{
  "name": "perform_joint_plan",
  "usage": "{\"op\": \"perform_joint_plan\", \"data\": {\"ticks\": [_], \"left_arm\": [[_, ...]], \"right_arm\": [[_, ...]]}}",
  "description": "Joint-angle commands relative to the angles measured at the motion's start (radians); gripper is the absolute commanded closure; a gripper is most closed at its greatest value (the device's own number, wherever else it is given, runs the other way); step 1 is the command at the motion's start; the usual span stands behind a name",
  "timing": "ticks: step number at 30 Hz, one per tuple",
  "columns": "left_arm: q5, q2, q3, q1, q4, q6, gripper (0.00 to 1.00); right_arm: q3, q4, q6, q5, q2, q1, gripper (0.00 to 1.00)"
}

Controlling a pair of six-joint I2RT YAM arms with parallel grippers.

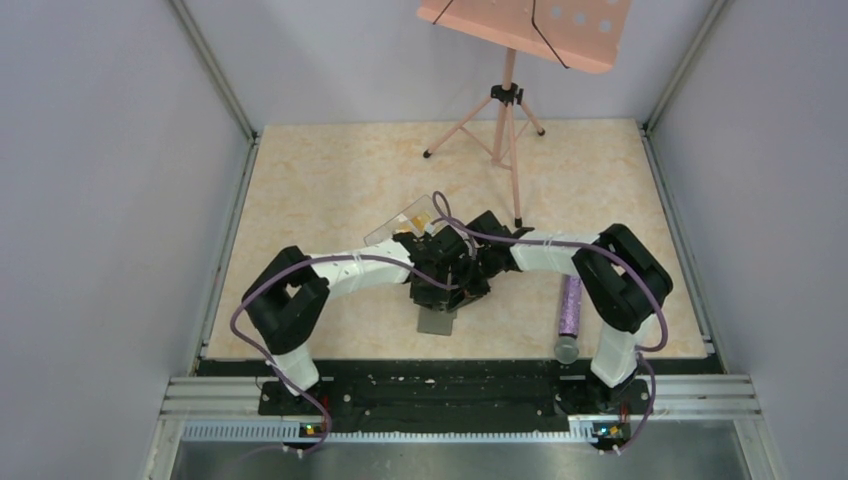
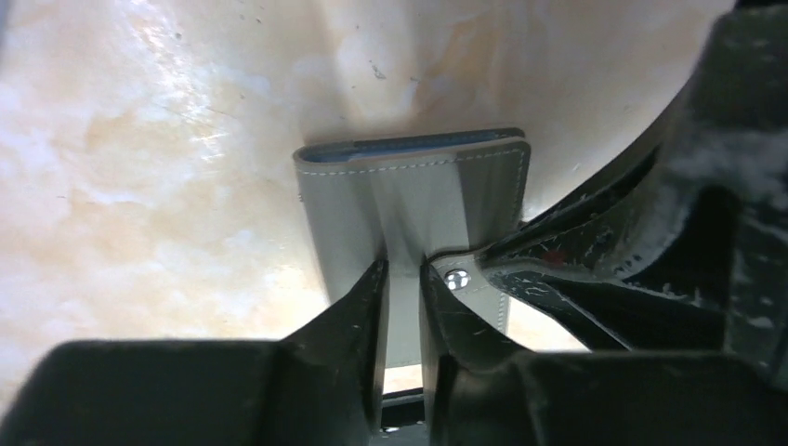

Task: Put the credit cards into the card holder
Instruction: Close the card holder at the center of the board, then reset both arms

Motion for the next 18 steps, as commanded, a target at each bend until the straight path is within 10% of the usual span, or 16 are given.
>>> {"op": "perform_joint_plan", "data": {"ticks": [1, 10, 18], "left_arm": [[-0.129, -0.113, -0.022, -0.013, 0.055, 0.128, 0.69], [-0.109, -0.426, -0.100, 0.032, 0.215, 0.073, 0.35], [0.279, -0.715, -0.432, 0.318, 0.633, -0.117, 0.15]], "right_arm": [[0.008, 0.010, -0.029, 0.029, -0.065, 0.030, 0.91], [-0.015, 0.010, -0.020, 0.063, -0.240, -0.039, 0.50], [-0.079, 0.017, -0.013, 0.066, -0.362, -0.163, 0.16]]}}
